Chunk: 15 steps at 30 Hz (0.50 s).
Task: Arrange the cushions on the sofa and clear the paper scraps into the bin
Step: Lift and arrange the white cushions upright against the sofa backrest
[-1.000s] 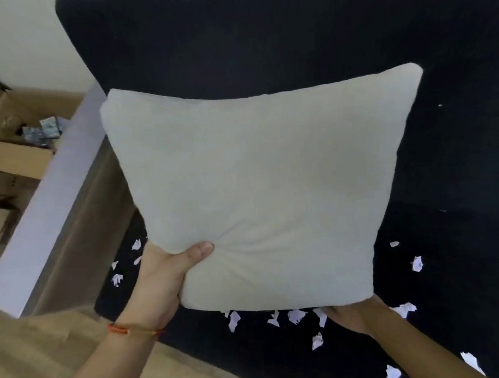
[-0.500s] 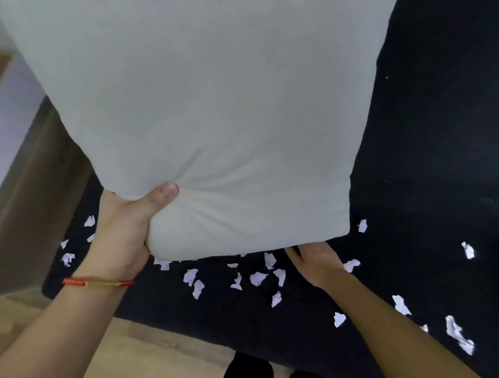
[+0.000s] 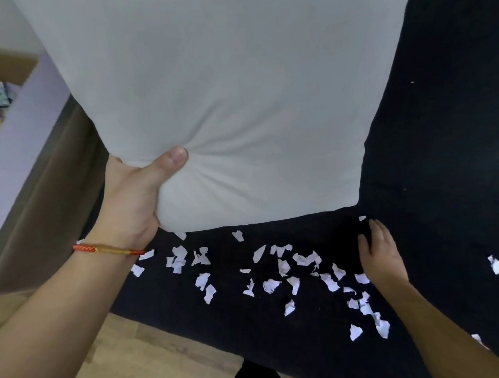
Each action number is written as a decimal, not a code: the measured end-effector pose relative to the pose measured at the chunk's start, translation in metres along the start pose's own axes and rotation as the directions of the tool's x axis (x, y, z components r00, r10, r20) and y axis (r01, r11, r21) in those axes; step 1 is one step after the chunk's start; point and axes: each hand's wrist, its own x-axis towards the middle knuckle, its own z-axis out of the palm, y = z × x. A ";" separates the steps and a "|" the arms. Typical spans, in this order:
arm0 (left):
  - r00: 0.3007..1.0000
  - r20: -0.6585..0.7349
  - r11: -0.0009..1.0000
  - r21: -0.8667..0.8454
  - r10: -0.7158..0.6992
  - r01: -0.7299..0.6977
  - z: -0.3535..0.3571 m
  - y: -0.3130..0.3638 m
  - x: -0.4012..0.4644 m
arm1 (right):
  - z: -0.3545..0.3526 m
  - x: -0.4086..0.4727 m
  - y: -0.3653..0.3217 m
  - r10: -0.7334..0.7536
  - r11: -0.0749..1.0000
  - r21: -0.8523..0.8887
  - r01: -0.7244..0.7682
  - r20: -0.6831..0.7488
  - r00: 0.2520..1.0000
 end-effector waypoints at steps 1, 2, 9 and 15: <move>1.000 0.002 1.000 -0.008 0.006 -0.006 0.000 0.002 0.003 | 0.001 -0.005 0.000 -0.054 0.999 0.003 0.054 0.025 0.998; 1.000 0.009 1.000 -0.011 0.010 -0.010 0.001 0.003 0.005 | 0.002 -0.013 -0.001 -0.110 0.994 -0.002 0.110 0.051 0.993; 1.000 0.013 0.999 -0.037 0.020 -0.020 0.007 0.009 0.019 | 0.011 -0.043 -0.013 -0.494 0.854 -0.169 0.492 0.029 0.869; 0.999 0.001 0.999 -0.024 0.048 -0.048 0.019 0.007 0.029 | -0.010 0.043 -0.023 -0.081 0.997 -0.008 0.081 0.053 0.995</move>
